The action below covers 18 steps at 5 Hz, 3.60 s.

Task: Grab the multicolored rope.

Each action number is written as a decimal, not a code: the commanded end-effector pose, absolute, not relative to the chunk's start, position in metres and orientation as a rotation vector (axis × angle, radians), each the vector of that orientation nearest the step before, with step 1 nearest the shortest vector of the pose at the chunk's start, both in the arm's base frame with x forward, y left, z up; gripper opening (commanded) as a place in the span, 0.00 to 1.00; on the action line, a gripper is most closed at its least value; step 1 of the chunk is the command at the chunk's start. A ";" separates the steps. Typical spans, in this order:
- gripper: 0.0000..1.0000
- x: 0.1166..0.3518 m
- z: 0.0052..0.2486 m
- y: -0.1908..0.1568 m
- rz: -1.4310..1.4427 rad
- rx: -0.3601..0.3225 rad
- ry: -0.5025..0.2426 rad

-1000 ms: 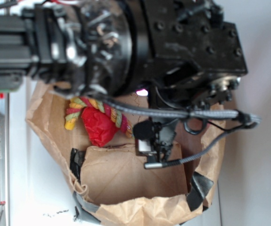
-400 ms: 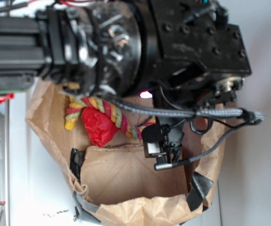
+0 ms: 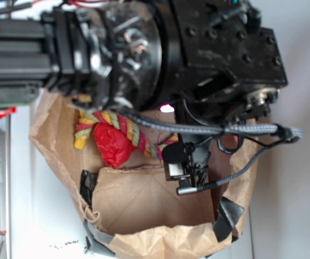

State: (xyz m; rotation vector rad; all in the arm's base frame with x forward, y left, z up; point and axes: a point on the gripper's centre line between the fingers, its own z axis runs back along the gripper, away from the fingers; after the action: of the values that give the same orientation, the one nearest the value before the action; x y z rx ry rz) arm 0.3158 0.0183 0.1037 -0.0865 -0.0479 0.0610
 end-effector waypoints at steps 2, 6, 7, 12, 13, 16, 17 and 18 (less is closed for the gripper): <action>1.00 0.320 0.088 0.006 0.073 -0.051 -0.124; 1.00 0.329 0.069 -0.007 0.092 -0.068 -0.129; 1.00 0.334 0.075 -0.010 0.136 -0.116 -0.081; 1.00 0.361 0.039 0.000 0.140 -0.064 -0.021; 1.00 0.361 0.031 -0.002 0.106 -0.041 -0.009; 0.00 0.360 0.032 -0.004 0.109 -0.037 -0.031; 0.00 0.360 0.033 -0.004 0.112 -0.036 -0.052; 0.00 0.353 0.040 0.000 0.110 -0.033 -0.099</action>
State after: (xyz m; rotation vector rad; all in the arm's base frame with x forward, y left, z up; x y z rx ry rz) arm 0.3449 0.0030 0.0248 -0.0430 -0.0434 0.1384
